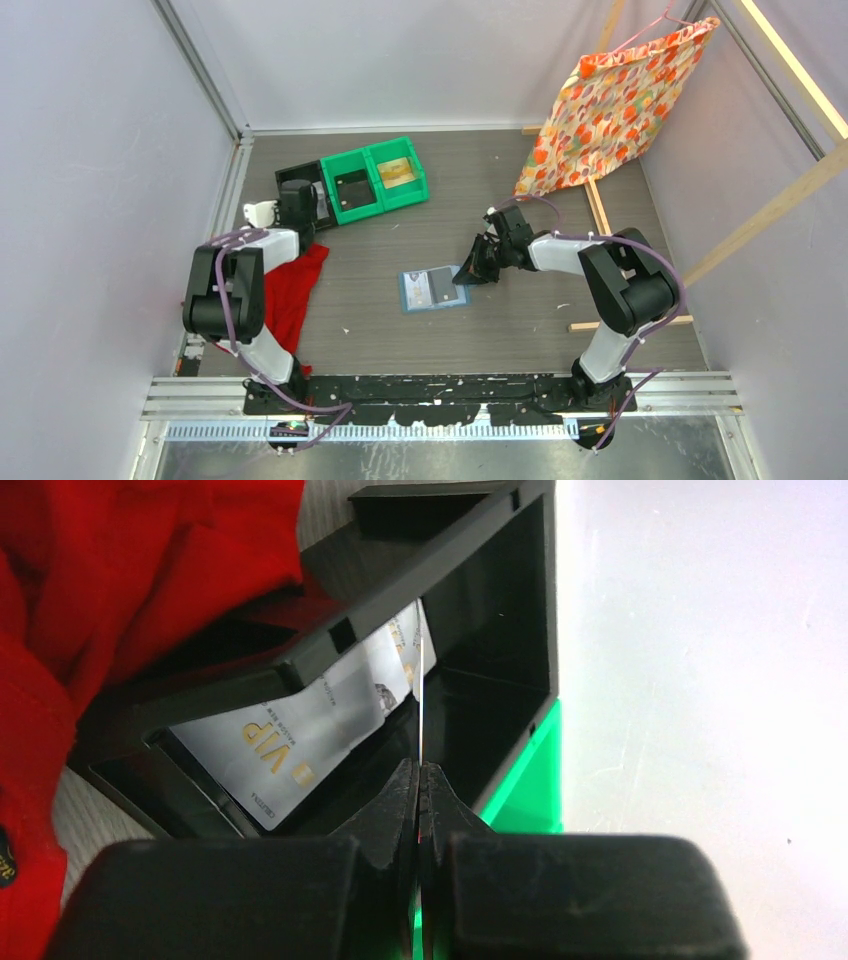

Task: Take the credit cards out of the card holder
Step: Place the credit card in the storage box, then reset both arms

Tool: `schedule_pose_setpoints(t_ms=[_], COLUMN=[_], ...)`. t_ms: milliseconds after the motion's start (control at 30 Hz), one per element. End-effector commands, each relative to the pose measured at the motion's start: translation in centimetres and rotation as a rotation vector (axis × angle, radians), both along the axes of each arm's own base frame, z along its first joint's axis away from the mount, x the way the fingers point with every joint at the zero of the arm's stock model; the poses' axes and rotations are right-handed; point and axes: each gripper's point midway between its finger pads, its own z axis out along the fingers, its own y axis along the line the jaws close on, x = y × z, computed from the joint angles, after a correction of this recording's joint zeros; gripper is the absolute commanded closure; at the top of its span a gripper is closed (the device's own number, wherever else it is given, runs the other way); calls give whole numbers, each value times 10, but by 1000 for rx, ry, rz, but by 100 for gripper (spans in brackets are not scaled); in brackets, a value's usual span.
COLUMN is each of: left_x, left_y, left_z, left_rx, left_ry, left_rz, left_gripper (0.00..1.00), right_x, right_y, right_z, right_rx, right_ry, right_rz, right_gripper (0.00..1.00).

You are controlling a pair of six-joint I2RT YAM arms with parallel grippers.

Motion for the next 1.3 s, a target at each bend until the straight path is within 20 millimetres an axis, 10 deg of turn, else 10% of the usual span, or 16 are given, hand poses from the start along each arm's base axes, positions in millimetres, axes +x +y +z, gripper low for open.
schedule_pose_setpoints(t_ms=[0, 67, 233, 500, 733, 1000, 1267], left_x=[16, 18, 25, 7, -17, -89, -167], left_y=[8, 5, -3, -5, -30, -80, -87], left_z=[6, 0, 2, 24, 95, 120, 117], left_rx=[-29, -40, -40, 14, 252, 559, 630], left_ry=[-78, -81, -97, -43, 1, 108, 140], left_rz=[64, 56, 0, -31, -275, -687, -882], left_gripper=[99, 98, 57, 46, 44, 45, 45], right_x=[-26, -25, -23, -23, -19, -3, 9], right_y=[-47, -47, -49, -52, -50, -46, -62], right_z=[-60, -59, -59, -59, -47, 13, 101], right_rx=[-256, -253, -253, -256, -248, -205, -249], right_ry=[115, 115, 116, 115, 85, -40, -230], right_rz=[-24, -27, -27, -28, -30, -35, -69], right_gripper=[99, 99, 99, 99, 95, 55, 38])
